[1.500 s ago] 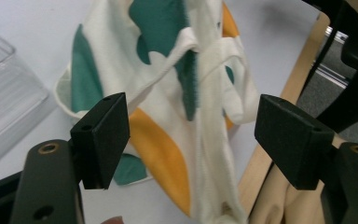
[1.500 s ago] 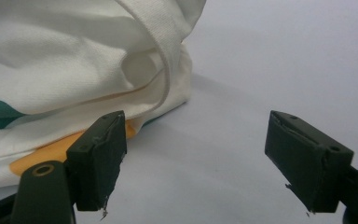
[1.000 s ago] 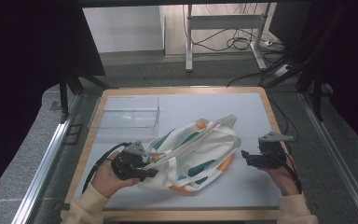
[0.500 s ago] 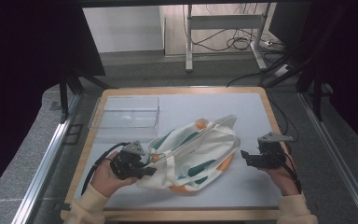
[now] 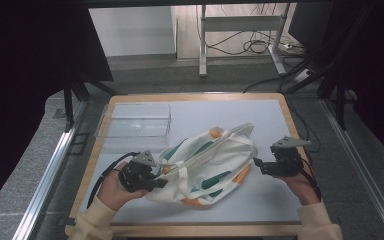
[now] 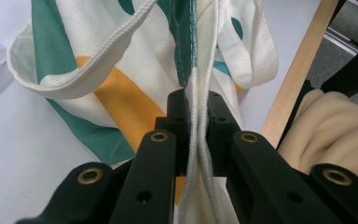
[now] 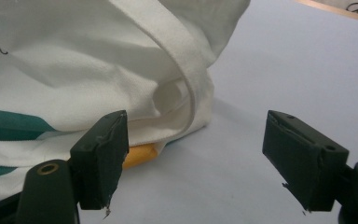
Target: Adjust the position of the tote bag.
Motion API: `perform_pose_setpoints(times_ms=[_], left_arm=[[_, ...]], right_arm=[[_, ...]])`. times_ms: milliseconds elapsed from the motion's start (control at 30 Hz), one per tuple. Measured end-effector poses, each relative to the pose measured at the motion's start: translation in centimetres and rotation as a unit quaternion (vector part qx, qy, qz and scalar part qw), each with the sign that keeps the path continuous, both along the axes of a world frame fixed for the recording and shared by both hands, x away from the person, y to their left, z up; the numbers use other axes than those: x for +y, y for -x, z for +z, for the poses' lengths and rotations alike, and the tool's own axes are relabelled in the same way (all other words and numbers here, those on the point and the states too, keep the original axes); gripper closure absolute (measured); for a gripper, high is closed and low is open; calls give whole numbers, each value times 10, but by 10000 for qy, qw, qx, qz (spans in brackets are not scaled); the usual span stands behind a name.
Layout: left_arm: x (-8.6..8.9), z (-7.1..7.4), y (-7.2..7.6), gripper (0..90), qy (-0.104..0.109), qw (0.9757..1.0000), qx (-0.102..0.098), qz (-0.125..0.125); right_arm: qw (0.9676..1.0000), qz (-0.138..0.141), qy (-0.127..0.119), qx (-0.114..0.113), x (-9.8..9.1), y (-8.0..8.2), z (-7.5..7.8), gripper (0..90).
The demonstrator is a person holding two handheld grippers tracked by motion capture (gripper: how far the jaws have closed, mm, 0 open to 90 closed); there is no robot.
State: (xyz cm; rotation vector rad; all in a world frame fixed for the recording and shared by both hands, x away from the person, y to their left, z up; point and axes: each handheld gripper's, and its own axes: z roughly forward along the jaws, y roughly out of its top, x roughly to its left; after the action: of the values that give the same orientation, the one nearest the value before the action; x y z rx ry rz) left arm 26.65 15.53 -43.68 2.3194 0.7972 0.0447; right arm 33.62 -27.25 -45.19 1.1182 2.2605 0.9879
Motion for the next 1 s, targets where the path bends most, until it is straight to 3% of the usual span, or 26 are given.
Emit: perform_pose_setpoints(times_ms=[100,267,533,733,1000], left_arm=[[0,1,-1,836,-4,10000,-1,-15],[2,-1,-1,835,22,10000,36,-16],[3,-3,0,836,76,10000,43,14],[4,-4,0,835,104,9999,50,33],[5,-3,0,835,86,10000,12,13]], right_arm=[[10000,18,74,-27,-1,-4,5,227],[9998,185,-87,-54,-4,-11,16,237],[9996,210,141,-123,-7,-25,28,238],[9996,258,23,-130,-10,-37,33,236],[9989,328,300,-136,-5,-59,41,228]])
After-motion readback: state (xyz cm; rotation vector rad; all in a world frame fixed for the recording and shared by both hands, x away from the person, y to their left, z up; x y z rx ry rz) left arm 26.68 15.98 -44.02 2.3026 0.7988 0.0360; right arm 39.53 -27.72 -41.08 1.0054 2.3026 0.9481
